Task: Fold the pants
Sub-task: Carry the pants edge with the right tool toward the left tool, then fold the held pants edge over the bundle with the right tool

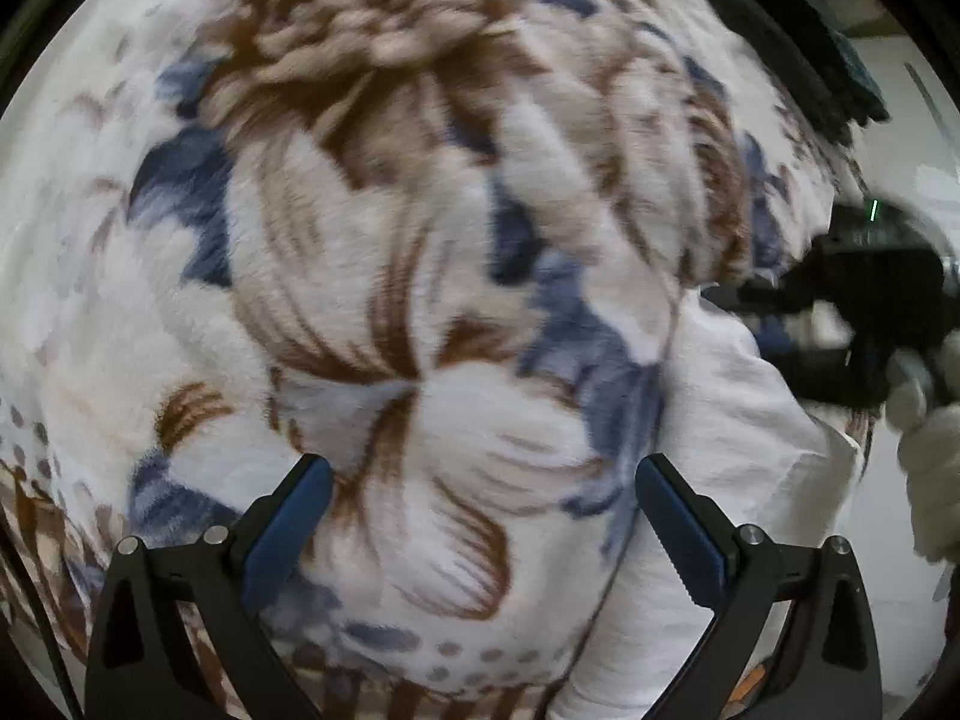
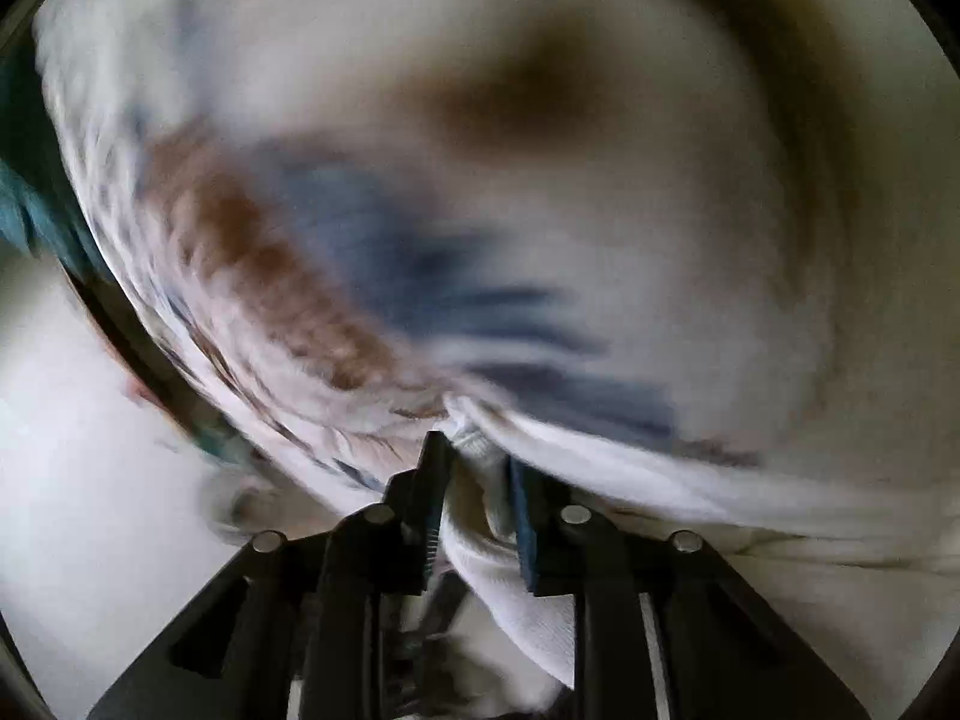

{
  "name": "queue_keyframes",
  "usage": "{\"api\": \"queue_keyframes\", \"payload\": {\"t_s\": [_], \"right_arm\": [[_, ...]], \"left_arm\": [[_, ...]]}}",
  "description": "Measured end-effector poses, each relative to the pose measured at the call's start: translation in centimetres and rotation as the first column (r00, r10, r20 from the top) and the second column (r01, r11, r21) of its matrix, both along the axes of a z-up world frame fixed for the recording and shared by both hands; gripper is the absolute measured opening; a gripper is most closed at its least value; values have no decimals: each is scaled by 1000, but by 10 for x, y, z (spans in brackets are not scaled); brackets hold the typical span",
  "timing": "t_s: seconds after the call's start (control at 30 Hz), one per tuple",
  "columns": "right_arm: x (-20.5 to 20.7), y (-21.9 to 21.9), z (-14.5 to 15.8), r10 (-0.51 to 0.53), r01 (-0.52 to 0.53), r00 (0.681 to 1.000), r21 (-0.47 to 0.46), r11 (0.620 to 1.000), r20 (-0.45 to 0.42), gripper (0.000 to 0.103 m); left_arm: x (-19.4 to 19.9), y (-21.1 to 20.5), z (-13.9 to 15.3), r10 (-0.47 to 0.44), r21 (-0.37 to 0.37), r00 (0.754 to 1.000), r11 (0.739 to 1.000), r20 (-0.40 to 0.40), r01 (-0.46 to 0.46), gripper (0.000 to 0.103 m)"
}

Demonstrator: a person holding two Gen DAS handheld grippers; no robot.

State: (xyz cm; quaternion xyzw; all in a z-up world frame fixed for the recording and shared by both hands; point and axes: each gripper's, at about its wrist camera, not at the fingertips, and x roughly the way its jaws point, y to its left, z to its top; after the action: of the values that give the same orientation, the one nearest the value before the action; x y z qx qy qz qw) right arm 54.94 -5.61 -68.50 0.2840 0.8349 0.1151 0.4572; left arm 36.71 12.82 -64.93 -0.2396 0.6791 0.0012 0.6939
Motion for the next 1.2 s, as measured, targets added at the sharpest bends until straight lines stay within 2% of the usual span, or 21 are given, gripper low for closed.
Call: {"api": "queue_keyframes", "payload": {"t_s": [0.07,0.1,0.13,0.23,0.27,0.3,0.33,0.37,0.4,0.47,0.5,0.53,0.57,0.7,0.77,0.83,0.87,0.93,1.03,1.13,1.2], "right_arm": [[16,16,34,133,-123,979,-77,989,153,33],[21,25,47,173,-159,965,-86,983,197,47],[17,32,51,198,-186,958,-77,979,209,55],[7,44,35,302,-301,940,-33,953,157,55],[3,55,31,379,-373,916,-65,926,136,55],[-2,58,26,482,-465,866,-136,875,136,51],[-6,69,23,549,-520,824,-199,831,138,23],[-7,77,20,578,-542,804,-229,809,139,23],[-5,80,20,570,-531,810,-241,812,138,22],[1,79,28,480,-443,861,-216,870,169,17],[10,64,26,373,-348,911,-159,924,174,0],[13,50,23,246,-233,959,-100,967,144,1],[16,32,18,130,-124,985,-57,991,112,1],[18,24,37,260,-249,946,-79,965,193,2],[17,10,57,286,-276,925,-73,958,249,19],[11,-20,90,265,-254,905,-77,964,334,91],[3,-50,111,239,-222,890,-89,971,389,97],[-14,-91,133,217,-175,875,-134,975,434,97],[-49,-188,146,156,-70,886,-206,976,437,97],[-86,-234,105,32,50,925,-203,978,379,97],[-105,-246,79,-59,127,925,-159,979,375,97]], "left_arm": [[3,-9,7,-25,11,1000,1000,19,25,103],[1,-13,10,-40,10,999,999,29,40,103],[1,-16,10,-49,4,998,999,32,49,103],[3,-29,10,-72,-16,997,997,27,73,103],[5,-30,12,-83,-18,996,996,25,83,103],[4,-34,11,-95,-17,995,995,24,95,103],[4,-38,12,-105,-15,994,994,23,106,103],[3,-45,10,-120,-12,993,993,20,120,103],[2,-49,7,-134,-16,991,991,16,135,103],[-1,-59,3,-154,-25,988,988,6,154,103],[-2,-63,2,-162,-32,987,986,5,162,103],[-3,-67,1,-167,-34,986,985,4,167,103],[-3,-70,0,-169,-42,986,985,5,169,103],[0,-77,2,-153,-73,988,986,4,153,103],[1,-74,7,-137,-105,990,985,18,138,103],[3,-72,12,-87,-155,995,983,53,94,103],[3,-71,15,-75,-166,995,983,70,85,103],[5,-74,20,-63,-179,992,980,107,82,103],[12,-89,22,-73,-179,990,979,118,94,103],[25,-100,27,-103,-143,985,982,142,123,103],[41,-101,31,-112,-116,977,984,182,134,103]]}}
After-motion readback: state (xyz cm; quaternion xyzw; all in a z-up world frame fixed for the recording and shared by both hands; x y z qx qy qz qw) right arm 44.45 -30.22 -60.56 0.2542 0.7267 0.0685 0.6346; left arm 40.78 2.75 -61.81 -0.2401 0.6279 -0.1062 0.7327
